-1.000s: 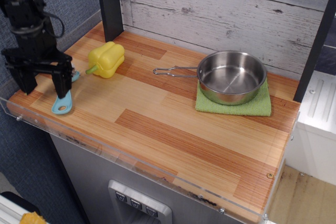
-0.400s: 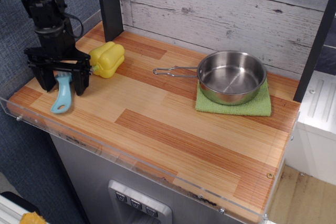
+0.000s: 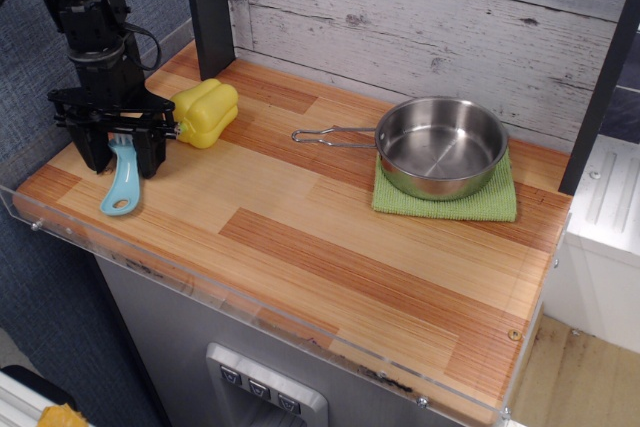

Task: Move blue spoon to just below green towel

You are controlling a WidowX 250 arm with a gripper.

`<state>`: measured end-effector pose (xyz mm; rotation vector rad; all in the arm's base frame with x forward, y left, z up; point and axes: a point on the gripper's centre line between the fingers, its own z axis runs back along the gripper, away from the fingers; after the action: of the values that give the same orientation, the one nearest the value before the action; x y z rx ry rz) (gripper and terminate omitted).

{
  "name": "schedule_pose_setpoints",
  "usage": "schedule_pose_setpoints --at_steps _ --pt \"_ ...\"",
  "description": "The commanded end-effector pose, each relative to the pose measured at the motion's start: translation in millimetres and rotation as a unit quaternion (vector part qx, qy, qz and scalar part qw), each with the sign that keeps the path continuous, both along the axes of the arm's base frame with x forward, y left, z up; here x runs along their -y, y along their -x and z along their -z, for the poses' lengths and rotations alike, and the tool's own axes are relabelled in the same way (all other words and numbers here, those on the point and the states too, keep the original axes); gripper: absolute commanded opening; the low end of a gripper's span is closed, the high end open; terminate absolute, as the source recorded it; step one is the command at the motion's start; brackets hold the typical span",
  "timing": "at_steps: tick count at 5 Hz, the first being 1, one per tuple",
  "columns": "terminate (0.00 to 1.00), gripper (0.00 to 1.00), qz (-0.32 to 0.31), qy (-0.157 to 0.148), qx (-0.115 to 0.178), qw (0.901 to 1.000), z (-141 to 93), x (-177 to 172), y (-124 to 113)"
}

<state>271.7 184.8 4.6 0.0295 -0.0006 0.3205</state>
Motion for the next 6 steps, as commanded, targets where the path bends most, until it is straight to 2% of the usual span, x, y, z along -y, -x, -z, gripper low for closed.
schedule_pose_setpoints --at_steps 1,3,4,5,6 --pt "0.00 0.00 0.003 -0.015 0.017 0.9997 -33 20 11" --pt "0.00 0.00 0.007 -0.032 0.035 0.9988 -80 63 15" --pt "0.00 0.00 0.017 -0.024 0.056 0.9980 -86 99 2" --pt "0.00 0.00 0.065 -0.004 0.058 0.9962 -79 139 -16" --pt "0.00 0.00 0.133 0.020 0.047 0.9898 -55 190 -31"
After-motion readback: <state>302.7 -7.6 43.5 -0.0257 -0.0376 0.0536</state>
